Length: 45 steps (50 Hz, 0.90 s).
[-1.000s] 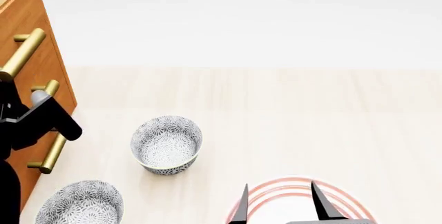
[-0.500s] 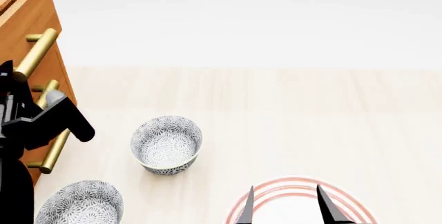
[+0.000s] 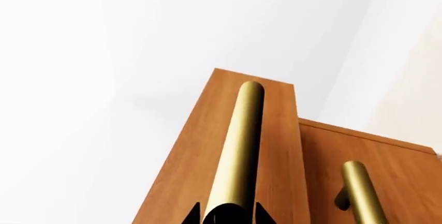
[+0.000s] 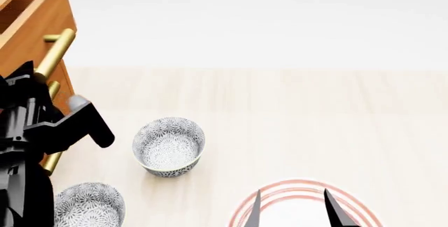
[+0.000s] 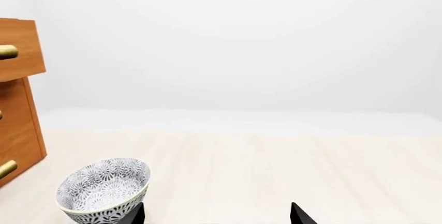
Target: Open the top drawer of the cabinet.
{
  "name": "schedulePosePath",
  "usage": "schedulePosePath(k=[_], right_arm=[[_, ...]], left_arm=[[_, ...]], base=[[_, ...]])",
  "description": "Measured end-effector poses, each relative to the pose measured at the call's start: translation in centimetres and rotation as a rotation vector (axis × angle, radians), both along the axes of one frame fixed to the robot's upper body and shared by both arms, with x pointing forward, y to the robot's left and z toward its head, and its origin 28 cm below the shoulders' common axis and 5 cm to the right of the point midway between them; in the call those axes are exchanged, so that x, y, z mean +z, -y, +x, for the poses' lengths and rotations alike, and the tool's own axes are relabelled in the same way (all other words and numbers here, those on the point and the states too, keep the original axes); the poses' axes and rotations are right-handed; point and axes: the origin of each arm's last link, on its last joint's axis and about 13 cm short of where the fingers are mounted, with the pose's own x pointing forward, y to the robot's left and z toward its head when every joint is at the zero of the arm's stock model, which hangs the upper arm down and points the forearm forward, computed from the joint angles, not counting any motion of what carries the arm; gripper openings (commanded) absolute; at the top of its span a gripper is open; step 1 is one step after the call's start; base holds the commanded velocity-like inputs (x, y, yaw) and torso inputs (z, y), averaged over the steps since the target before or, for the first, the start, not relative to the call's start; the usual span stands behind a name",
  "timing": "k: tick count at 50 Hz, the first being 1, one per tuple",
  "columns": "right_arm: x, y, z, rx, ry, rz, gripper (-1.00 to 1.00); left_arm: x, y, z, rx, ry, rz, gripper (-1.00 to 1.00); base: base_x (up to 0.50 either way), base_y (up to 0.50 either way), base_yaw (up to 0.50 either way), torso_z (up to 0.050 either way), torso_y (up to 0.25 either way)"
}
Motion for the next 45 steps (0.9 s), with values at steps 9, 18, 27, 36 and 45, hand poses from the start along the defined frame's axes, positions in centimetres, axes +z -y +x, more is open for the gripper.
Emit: schedulePosePath(k=[9,18,27,36,45], right_arm=[[0.1,0.1,-0.1,-0.005,0.001,0.0,1.0],[0.1,0.1,-0.2,-0.007,0.003,-0.001,1.0],[0.1,0.1,-0.3,-0.01,0.005,-0.002,1.0],[0.0,0.2,-0.4,-0.014,0.003,-0.003,1.0],[-0.2,0.2,-0.4,-0.016,0.0,-0.004,1.0]], left_arm=[[-0.2,1.0,0.1,-0.012,0.007,0.012,-1.0],[-0.1,2.1,0.0,-0.037,0.007,0.029,-1.0],[0.0,3.0,0.0,-0.07,0.003,0.033,-1.0],[0.0,3.7,0.1,-0.098,0.005,0.024,1.0],[0.0,4.6,0.3,-0.137,0.004,0.008,1.0]], base=[[0.01,0.0,0.0,0.0,0.0],[0.0,0.0,0.0,0.0,0.0],[0.0,0.0,0.0,0.0,0.0],[0.0,0.0,0.0,0.0,0.0],[0.0,0.0,0.0,0.0,0.0]])
